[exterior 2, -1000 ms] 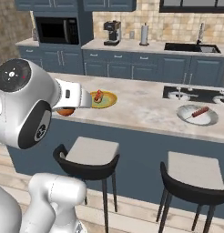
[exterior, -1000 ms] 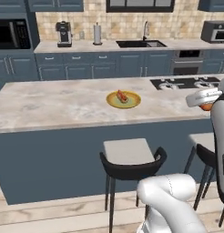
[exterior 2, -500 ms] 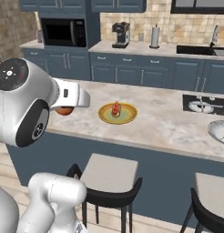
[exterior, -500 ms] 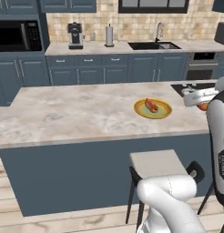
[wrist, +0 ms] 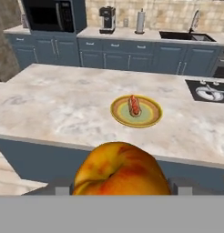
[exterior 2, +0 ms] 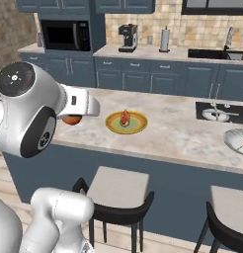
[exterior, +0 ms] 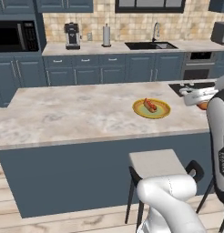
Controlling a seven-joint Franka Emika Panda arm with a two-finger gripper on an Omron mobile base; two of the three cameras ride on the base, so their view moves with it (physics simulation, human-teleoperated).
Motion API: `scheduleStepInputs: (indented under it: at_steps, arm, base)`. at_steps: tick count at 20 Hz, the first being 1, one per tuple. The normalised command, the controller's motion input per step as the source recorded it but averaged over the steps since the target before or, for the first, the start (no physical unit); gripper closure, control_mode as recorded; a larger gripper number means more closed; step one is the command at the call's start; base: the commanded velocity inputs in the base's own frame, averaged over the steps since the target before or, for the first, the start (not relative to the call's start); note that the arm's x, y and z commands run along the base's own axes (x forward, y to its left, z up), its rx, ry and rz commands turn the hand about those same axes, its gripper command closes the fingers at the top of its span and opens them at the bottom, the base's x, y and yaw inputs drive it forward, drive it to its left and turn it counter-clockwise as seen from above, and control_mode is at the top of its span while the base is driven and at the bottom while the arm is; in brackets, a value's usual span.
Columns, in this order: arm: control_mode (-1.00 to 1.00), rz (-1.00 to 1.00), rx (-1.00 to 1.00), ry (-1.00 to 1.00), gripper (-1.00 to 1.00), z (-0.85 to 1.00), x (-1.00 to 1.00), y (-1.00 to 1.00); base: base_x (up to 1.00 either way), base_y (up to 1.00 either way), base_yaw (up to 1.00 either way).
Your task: Pick up the peach and banana from the fridge and place one fruit on each plate on the dining counter.
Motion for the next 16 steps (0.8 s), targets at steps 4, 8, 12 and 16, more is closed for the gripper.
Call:
scheduleStepInputs:
  at_steps: [4,8,12,16]
  arm:
    - [-1.0,-0.09,0.02,0.36,1.0,-0.25,1.0,-0.09]
    - [-1.0,-0.03,0.02,0.4,1.0,-0.45,1.0,-0.24]
    - [-1.0,0.0,0.0,0.26,1.0,-0.52,1.0,-0.32]
    - [-1.0,0.0,0.0,0.2,1.0,-0.47,0.97,-0.33]
  base:
    - [0.0,0.0,0.0]
    - [0.0,0.0,0.0]
    - [0.0,0.0,0.0]
    - [0.0,0.0,0.0]
